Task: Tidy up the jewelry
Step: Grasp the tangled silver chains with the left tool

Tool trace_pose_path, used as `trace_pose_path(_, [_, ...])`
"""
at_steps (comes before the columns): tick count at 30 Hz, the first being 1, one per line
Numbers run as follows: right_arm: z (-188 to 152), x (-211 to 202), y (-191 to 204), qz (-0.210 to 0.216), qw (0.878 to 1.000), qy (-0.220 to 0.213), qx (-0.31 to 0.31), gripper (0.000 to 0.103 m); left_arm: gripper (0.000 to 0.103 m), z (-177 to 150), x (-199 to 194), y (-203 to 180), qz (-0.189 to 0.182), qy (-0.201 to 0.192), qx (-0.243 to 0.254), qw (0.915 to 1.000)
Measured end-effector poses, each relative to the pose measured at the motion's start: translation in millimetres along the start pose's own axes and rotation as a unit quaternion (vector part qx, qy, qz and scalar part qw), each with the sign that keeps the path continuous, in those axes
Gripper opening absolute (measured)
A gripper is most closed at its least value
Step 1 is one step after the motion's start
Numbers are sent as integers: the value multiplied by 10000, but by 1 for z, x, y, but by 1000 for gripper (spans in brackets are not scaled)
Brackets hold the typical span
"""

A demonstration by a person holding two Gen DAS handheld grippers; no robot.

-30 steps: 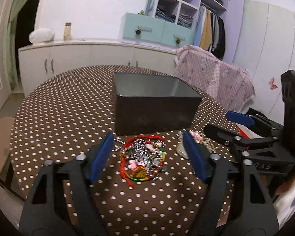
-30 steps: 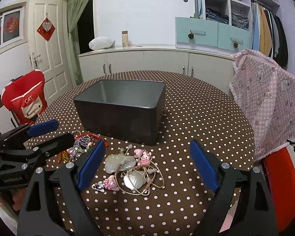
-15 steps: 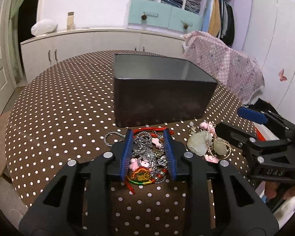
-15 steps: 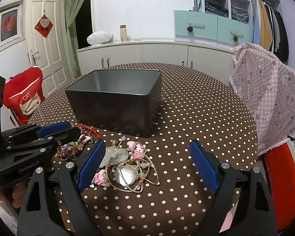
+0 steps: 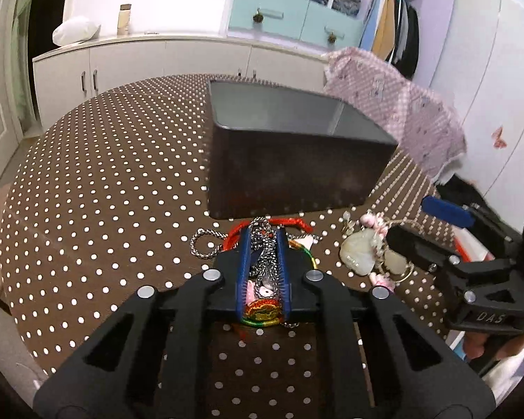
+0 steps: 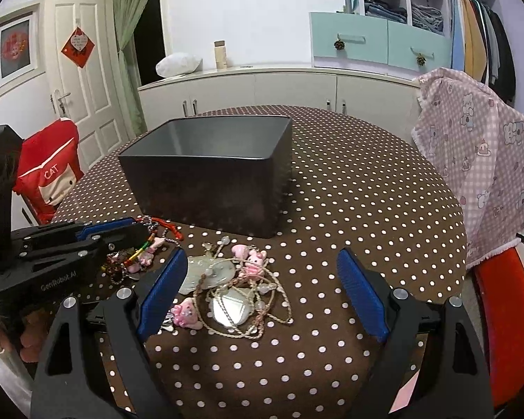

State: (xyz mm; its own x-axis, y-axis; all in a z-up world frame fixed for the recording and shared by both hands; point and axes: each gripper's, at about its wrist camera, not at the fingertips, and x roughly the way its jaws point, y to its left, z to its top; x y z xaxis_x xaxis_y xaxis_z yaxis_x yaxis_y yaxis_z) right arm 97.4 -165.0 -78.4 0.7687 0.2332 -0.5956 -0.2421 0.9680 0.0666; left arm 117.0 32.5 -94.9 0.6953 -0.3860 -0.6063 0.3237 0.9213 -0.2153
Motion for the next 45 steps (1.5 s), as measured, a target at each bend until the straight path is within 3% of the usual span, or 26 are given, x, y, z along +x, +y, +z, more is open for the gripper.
trace_pose_path(2, [0, -2, 1, -9, 10000, -18, -8, 84, 6, 0, -8, 5, -165, -244, -136, 9995])
trace_pose_path(7, [4, -10, -1, -10, 9998, -148, 120, 84, 6, 8, -29, 13, -326, -743, -405, 9959])
trace_pose_path(11, [7, -13, -1, 7, 9996, -215, 167, 84, 6, 12, -42, 5, -240, -965, -214, 9948])
trace_pose_path(17, [5, -16, 1, 39, 9997, -212, 129, 84, 7, 5, -36, -11, 68, -735, 304, 9968])
trace_pose_path(24, [2, -16, -2, 16, 9997, -193, 170, 84, 9, -2, -21, -15, 411, -344, 496, 9973])
trace_pose_path(26, [2, -18, -3, 5, 9996, -203, 179, 84, 58, -1, -19, -15, 440, -291, 523, 9972])
trace_pose_path(27, [2, -18, -4, 3, 9996, -206, 185, 84, 87, 0, -21, -15, 367, -380, 486, 9974])
trace_pose_path(29, [1, -18, -6, -8, 9996, -200, 201, 84, 87, -2, -30, -16, 241, -690, 458, 9963])
trace_pose_path(33, [2, -15, -10, -45, 9995, -164, 281, 84, 87, -4, -31, -25, 354, -713, 777, 9938])
trace_pose_path(35, [0, -15, -12, -29, 9994, -147, 318, 84, 77, -6, -29, -30, 424, -738, 922, 9921])
trace_pose_path(37, [-1, -14, -13, -36, 9994, -135, 325, 84, 52, -8, -26, -35, 421, -664, 999, 9919])
trace_pose_path(39, [-1, -13, -13, -31, 9994, -123, 327, 84, 35, -8, -18, -35, 407, -499, 981, 9931])
trace_pose_path(45, [-3, -13, -12, -114, 9995, -115, 255, 84, 32, -6, -2, -19, 633, -122, 630, 9959])
